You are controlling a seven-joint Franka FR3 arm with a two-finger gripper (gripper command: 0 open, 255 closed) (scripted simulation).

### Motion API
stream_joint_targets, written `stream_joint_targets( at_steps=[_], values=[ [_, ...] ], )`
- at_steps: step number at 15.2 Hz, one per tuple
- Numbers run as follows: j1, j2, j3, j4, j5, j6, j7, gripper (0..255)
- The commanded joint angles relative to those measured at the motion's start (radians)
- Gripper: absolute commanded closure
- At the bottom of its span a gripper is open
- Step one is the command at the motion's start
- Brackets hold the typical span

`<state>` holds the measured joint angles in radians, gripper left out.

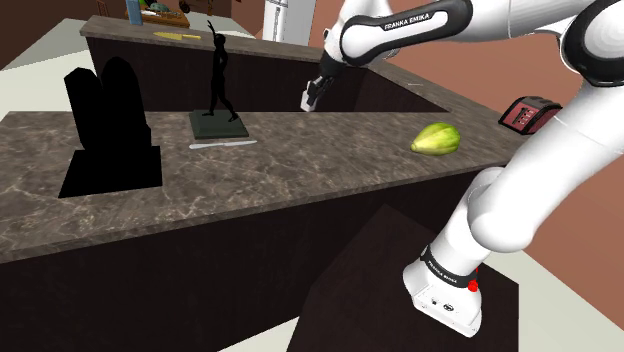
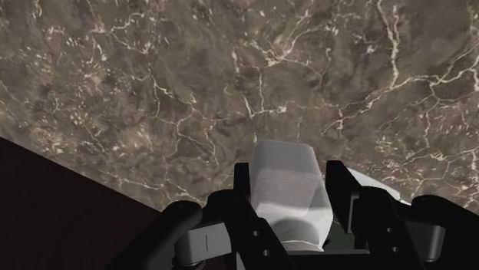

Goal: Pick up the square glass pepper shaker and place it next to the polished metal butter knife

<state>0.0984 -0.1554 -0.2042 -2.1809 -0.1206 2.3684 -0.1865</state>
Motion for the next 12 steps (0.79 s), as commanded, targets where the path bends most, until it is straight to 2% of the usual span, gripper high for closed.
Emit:
stream_joint_targets(
  at_steps=[1,8,12],
  values=[
    [0.019,0.012,0.033,0.013,-0.014,-0.006,0.062,255],
    [0.088,0.094,0.136,0.111,-0.060,-0.044,0.259,255],
    [0.087,0.111,0.134,0.075,-0.067,0.008,0.269,255]
  ],
)
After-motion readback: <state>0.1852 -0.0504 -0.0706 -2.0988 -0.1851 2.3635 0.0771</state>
